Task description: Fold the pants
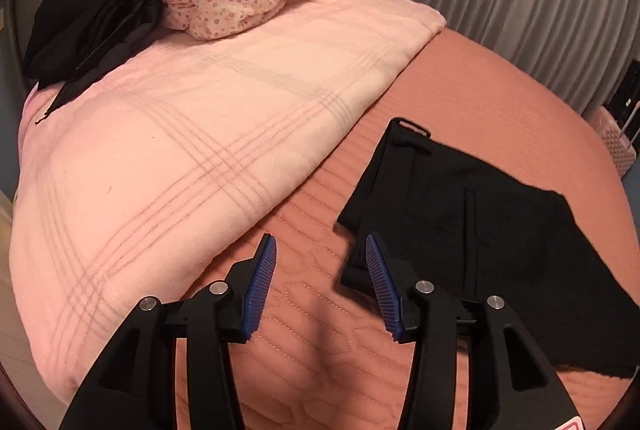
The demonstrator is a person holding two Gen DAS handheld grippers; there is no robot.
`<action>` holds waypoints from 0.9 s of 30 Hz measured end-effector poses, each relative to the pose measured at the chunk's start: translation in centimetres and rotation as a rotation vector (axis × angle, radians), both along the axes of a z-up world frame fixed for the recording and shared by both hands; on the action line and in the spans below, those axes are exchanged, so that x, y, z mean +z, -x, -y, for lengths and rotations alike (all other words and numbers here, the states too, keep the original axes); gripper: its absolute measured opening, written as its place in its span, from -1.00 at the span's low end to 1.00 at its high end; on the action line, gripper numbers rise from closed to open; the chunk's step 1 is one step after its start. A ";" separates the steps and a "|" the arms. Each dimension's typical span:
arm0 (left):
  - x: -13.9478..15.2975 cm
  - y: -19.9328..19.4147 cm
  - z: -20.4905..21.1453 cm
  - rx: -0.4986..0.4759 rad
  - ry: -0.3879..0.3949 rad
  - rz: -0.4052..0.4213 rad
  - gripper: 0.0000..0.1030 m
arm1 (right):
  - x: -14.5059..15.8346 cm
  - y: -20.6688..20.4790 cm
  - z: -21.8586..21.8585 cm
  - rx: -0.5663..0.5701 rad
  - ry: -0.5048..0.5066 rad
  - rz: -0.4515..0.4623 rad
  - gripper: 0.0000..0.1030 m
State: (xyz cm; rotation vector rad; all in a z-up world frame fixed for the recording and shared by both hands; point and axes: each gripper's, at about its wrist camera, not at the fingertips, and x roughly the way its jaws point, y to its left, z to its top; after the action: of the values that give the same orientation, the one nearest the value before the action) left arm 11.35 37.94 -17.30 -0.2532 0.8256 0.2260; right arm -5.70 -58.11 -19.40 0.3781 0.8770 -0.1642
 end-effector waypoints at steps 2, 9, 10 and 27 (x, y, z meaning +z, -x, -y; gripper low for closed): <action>1.6 0.4 2.9 -0.047 -0.043 0.032 -0.11 | -0.7 -3.0 0.4 -0.011 -0.031 -0.013 0.54; 3.3 2.6 17.3 -0.237 -0.017 0.107 0.12 | -2.8 -9.8 -2.7 0.101 -0.023 -0.158 -0.87; 3.2 2.8 18.9 -0.264 0.014 0.105 0.12 | 0.2 -9.3 -4.0 0.138 -0.003 -0.060 -0.89; -1.6 3.8 24.7 -0.328 0.060 -0.081 0.12 | 1.7 -3.1 -7.7 -0.004 0.113 -0.073 -0.79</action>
State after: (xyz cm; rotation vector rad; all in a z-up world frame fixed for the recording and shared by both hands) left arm 7.54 13.20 -18.86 -0.1625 0.9422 -0.0969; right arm -2.64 -50.42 -17.72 0.2696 0.9342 -0.2318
